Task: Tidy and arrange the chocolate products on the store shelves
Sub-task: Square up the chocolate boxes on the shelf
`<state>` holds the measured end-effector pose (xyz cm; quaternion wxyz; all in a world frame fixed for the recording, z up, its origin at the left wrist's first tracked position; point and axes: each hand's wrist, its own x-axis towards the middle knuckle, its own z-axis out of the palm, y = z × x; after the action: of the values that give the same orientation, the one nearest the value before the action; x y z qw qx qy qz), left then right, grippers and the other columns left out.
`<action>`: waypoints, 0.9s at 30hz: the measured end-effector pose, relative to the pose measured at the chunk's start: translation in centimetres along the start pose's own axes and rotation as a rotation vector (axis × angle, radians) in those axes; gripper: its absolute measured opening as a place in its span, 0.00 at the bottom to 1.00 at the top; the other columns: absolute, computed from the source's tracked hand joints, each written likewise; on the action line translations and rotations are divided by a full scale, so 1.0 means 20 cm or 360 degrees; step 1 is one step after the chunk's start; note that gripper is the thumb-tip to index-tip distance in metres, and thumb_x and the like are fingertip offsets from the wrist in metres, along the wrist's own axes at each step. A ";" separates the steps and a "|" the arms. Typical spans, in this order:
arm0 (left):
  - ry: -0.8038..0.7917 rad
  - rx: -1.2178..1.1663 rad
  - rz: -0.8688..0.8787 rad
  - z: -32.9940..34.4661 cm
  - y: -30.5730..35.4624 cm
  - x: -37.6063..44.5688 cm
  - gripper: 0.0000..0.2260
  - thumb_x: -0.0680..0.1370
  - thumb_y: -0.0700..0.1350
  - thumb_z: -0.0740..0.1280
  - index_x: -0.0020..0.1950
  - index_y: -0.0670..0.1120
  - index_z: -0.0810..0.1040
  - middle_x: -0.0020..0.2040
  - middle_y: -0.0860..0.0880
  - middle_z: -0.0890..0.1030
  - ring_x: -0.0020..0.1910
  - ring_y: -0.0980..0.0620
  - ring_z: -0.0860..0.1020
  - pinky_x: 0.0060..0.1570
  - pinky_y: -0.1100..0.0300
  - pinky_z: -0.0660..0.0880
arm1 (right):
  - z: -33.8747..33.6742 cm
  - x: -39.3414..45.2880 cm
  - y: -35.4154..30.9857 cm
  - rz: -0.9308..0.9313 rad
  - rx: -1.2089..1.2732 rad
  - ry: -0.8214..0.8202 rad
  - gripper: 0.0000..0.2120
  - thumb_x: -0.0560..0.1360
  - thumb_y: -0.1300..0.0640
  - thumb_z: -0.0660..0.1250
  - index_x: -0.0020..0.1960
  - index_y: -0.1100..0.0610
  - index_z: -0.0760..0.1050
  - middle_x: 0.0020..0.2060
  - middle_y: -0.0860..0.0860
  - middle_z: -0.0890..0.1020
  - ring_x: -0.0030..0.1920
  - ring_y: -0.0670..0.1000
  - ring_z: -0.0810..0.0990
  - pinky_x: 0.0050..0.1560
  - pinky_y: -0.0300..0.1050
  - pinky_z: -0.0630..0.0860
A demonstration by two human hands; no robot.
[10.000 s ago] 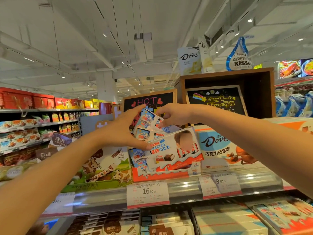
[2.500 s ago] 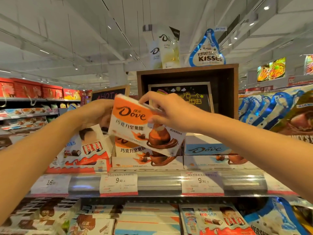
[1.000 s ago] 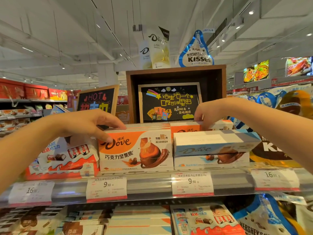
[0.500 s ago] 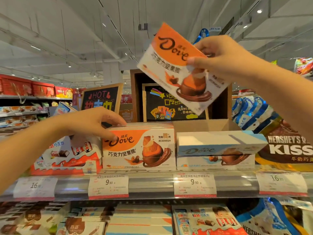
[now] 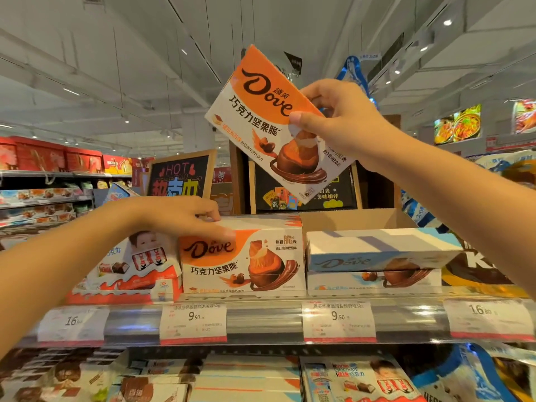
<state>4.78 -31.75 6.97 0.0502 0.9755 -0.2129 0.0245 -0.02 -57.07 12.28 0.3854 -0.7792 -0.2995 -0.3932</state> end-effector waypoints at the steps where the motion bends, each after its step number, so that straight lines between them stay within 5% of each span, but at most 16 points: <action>1: -0.0017 -0.0083 -0.0043 -0.02 0.01 0.02 0.37 0.65 0.77 0.52 0.58 0.51 0.75 0.58 0.56 0.75 0.57 0.57 0.74 0.60 0.58 0.70 | 0.00 0.00 0.01 -0.0002 -0.0033 0.0008 0.11 0.75 0.54 0.66 0.57 0.55 0.72 0.49 0.46 0.79 0.39 0.38 0.80 0.34 0.27 0.75; 3: 0.0014 -0.0166 -0.0103 -0.05 0.04 0.08 0.27 0.77 0.65 0.49 0.55 0.47 0.78 0.57 0.52 0.77 0.57 0.54 0.74 0.60 0.58 0.68 | 0.00 0.00 0.02 -0.0008 -0.0089 0.0020 0.12 0.75 0.54 0.66 0.58 0.54 0.72 0.51 0.46 0.79 0.40 0.38 0.79 0.33 0.27 0.74; 6: 0.0078 0.0050 0.0024 -0.08 0.05 0.19 0.12 0.80 0.48 0.58 0.54 0.45 0.79 0.52 0.49 0.80 0.50 0.53 0.78 0.57 0.57 0.73 | -0.01 0.00 0.03 -0.0002 -0.0148 0.0025 0.13 0.75 0.53 0.66 0.58 0.54 0.72 0.52 0.47 0.79 0.41 0.39 0.79 0.32 0.26 0.73; 10: 0.0075 0.0201 0.0109 -0.07 0.06 0.33 0.04 0.77 0.46 0.65 0.47 0.50 0.79 0.47 0.51 0.79 0.43 0.57 0.77 0.43 0.66 0.71 | -0.06 -0.02 0.06 0.0008 -0.0231 0.0018 0.14 0.75 0.53 0.66 0.59 0.55 0.72 0.51 0.47 0.80 0.39 0.39 0.78 0.31 0.26 0.72; 14: 0.0104 0.0045 0.0137 -0.05 0.09 0.42 0.09 0.77 0.47 0.65 0.54 0.47 0.80 0.45 0.56 0.79 0.43 0.59 0.76 0.39 0.68 0.71 | -0.12 -0.05 0.10 0.0001 -0.0285 -0.0010 0.13 0.75 0.53 0.66 0.58 0.55 0.72 0.50 0.47 0.79 0.39 0.39 0.78 0.31 0.25 0.72; 27: -0.0170 -0.0110 0.0107 -0.09 0.16 0.46 0.10 0.74 0.41 0.69 0.54 0.47 0.82 0.50 0.49 0.83 0.51 0.50 0.81 0.52 0.58 0.77 | -0.18 -0.10 0.19 0.0010 -0.0415 -0.0014 0.13 0.75 0.53 0.66 0.59 0.53 0.73 0.51 0.46 0.78 0.43 0.40 0.78 0.38 0.28 0.73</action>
<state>11.85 -38.22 9.77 0.0714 0.9654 -0.2487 -0.0332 0.51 -62.38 10.65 0.2806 -0.8254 -0.2452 -0.4242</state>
